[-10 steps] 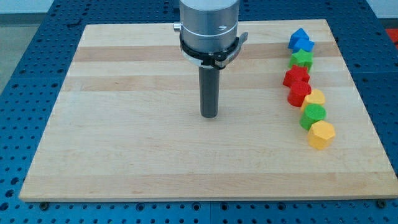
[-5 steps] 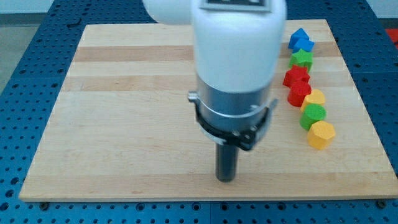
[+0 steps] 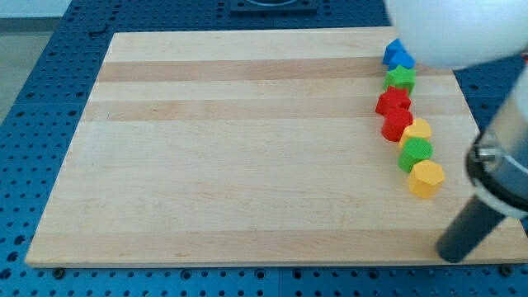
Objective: Push yellow hexagon towards bottom center
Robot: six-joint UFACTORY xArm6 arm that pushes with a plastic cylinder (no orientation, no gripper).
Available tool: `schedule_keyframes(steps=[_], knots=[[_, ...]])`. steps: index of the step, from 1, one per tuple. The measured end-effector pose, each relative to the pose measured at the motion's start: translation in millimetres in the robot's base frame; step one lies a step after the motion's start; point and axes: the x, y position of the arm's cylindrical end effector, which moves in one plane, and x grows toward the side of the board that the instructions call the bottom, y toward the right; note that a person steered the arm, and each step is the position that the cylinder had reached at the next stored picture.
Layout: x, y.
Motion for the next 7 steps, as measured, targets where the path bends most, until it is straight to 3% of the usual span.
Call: schedule_keyframes(steps=[1,3,5,7], knots=[[-17,53],[-87,85],[-147,14],[-140,61]])
